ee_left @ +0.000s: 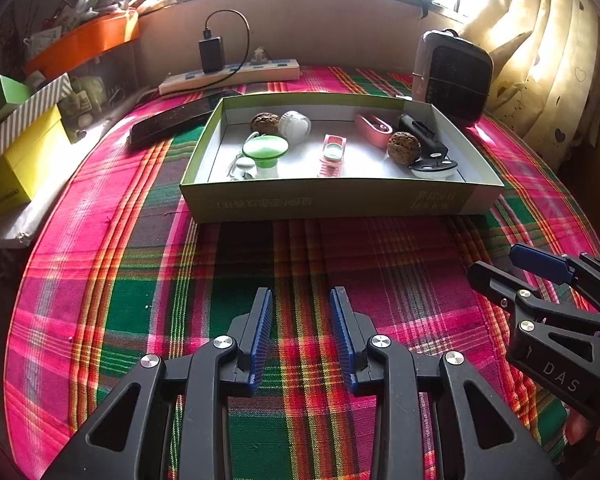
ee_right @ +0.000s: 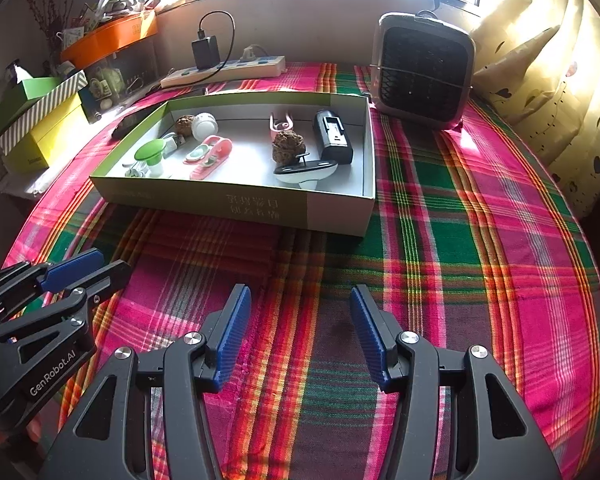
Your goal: Organize objects
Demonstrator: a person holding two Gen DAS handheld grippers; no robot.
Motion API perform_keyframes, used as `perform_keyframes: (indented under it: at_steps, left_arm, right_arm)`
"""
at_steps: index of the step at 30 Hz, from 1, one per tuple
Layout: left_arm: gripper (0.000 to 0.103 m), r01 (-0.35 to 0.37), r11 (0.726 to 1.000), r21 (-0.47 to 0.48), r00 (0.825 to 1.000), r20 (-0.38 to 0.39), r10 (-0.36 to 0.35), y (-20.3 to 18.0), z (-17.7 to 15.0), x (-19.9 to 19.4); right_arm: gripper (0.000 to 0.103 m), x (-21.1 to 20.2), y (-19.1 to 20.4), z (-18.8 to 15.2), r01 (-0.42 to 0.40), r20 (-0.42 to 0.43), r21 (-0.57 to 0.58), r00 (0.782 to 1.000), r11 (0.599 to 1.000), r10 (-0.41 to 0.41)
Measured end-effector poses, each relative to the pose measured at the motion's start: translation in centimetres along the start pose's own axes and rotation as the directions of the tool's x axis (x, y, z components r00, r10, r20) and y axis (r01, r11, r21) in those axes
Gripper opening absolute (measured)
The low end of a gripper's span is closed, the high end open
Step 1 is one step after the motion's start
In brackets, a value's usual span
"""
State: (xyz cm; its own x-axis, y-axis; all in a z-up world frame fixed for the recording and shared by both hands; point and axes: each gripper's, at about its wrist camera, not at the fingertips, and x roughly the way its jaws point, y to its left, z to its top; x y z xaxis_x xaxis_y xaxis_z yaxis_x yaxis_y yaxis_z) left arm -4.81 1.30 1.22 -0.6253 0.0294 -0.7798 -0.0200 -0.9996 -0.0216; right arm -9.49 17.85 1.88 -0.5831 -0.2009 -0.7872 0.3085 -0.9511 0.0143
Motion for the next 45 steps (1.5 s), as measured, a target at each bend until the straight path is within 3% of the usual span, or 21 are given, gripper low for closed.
perform_keyframes:
  at_steps: [2, 7, 20, 45]
  left_arm:
    - [0.028, 0.003, 1.000, -0.005, 1.000, 0.002, -0.003, 0.1, -0.2, 0.0]
    - [0.029, -0.018, 1.000, 0.013, 1.000, 0.017, 0.018, -0.3, -0.5, -0.1]
    - [0.032, -0.033, 0.999, -0.017, 0.999, 0.016, 0.033, -0.2, -0.5, -0.2]
    - [0.034, -0.036, 0.999, -0.019, 0.999, 0.016, 0.037, -0.1, -0.5, -0.1]
  right_arm:
    - [0.061, 0.1, -0.1, -0.3, 0.015, -0.012, 0.001, 1.000, 1.000, -0.015]
    - [0.062, 0.0, -0.1, -0.8, 0.023, -0.009, 0.000, 1.000, 1.000, -0.023]
    - [0.081, 0.1, -0.4, -1.2, 0.047, -0.015, 0.025, 0.999, 0.999, -0.047]
    - [0.083, 0.1, -0.5, -1.1, 0.050, -0.017, 0.027, 0.999, 0.998, -0.049]
